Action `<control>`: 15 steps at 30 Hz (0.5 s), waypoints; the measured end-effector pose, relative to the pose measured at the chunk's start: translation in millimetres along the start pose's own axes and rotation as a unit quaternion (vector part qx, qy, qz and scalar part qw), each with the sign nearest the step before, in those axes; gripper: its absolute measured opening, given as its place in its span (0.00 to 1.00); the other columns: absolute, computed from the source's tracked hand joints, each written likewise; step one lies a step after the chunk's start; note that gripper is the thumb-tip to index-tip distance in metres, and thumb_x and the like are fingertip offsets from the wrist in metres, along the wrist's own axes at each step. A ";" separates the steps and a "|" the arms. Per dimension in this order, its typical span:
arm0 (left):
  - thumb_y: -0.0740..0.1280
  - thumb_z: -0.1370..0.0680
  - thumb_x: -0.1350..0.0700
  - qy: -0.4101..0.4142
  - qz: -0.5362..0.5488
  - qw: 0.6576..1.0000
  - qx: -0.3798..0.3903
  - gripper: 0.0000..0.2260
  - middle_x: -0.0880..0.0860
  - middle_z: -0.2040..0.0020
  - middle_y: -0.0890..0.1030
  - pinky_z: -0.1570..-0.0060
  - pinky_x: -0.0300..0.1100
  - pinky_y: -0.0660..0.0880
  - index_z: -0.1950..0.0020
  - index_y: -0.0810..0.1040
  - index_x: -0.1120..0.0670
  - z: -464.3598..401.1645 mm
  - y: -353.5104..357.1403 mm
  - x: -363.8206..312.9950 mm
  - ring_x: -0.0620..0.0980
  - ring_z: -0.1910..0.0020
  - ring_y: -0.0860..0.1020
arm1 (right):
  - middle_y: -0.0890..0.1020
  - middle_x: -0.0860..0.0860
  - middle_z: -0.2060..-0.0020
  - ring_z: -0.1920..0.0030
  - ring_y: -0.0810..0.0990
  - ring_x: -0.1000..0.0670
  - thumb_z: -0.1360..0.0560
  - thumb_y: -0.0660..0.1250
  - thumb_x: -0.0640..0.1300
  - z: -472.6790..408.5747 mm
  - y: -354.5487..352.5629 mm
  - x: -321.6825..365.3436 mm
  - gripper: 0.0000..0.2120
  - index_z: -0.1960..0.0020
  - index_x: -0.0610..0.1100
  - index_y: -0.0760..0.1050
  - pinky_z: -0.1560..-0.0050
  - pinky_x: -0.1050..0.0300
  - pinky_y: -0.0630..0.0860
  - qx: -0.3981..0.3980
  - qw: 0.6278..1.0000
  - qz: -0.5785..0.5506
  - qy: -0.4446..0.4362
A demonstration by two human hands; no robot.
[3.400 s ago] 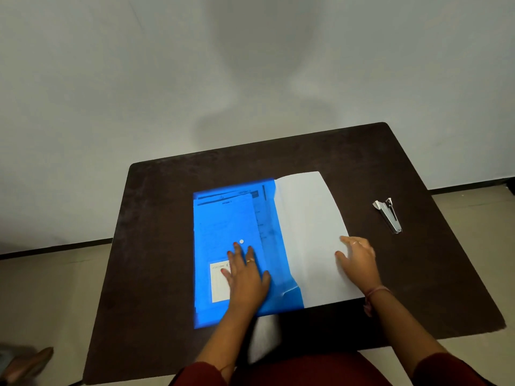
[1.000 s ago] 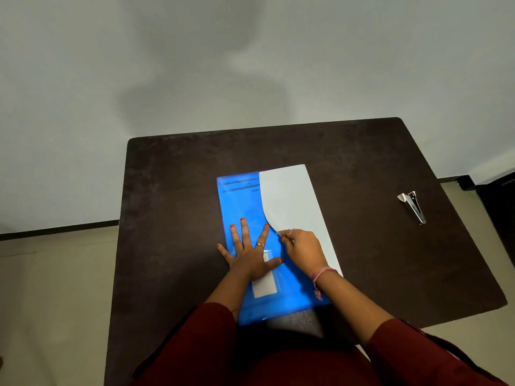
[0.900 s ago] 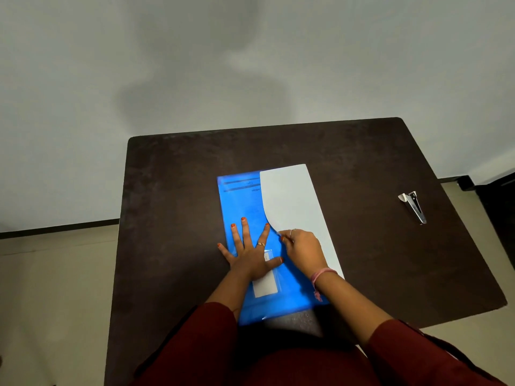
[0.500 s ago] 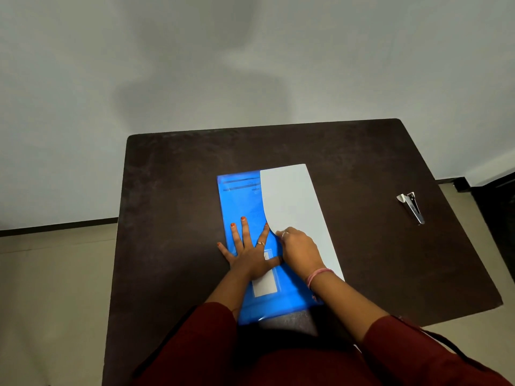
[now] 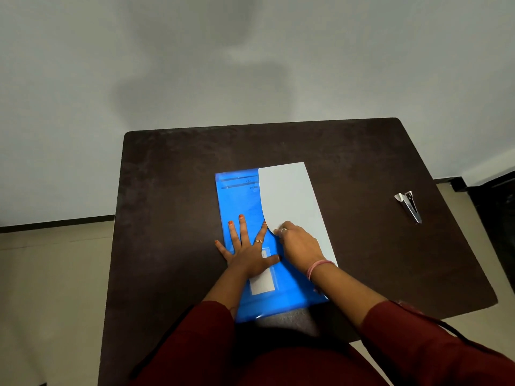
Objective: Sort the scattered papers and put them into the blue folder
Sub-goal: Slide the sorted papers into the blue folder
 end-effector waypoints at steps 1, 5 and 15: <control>0.56 0.29 0.27 0.001 0.000 1.000 0.000 0.41 0.54 0.29 0.22 0.38 0.73 0.34 0.26 0.34 0.36 0.2 0.0 0.1 0.61 0.30 0.24 | 0.79 0.46 0.46 0.49 0.77 0.47 0.18 0.54 0.46 -0.2 0.4 -1.4 0.12 0.42 0.43 0.72 0.45 0.51 0.75 -0.002 1.000 -0.014 0.004; 0.56 0.29 0.27 0.002 -0.003 1.000 -0.004 0.41 0.54 0.29 0.22 0.37 0.73 0.34 0.26 0.34 0.36 -0.1 0.8 -0.1 0.61 0.30 0.24 | 0.79 0.46 0.46 0.48 0.76 0.47 0.19 0.54 0.46 -0.3 -1.7 -1.2 0.12 0.42 0.44 0.72 0.44 0.50 0.74 -0.001 1.000 -0.026 0.000; 0.56 0.28 0.28 -0.003 0.010 0.999 -0.031 0.39 0.53 0.27 0.24 0.37 0.72 0.34 0.26 0.36 0.34 1.6 1.9 0.3 0.59 0.29 0.25 | 0.66 0.44 0.33 0.42 0.72 0.43 0.21 0.57 0.39 5.2 22.2 5.7 0.18 0.32 0.37 0.67 0.51 0.52 0.74 0.012 0.971 0.225 -0.073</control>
Point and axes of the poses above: each hand's wrist, its own z-axis away from the middle knuckle, its own y-axis out of the palm, x = y × z, the point moved 2 cm from there along -z, towards the middle knuckle
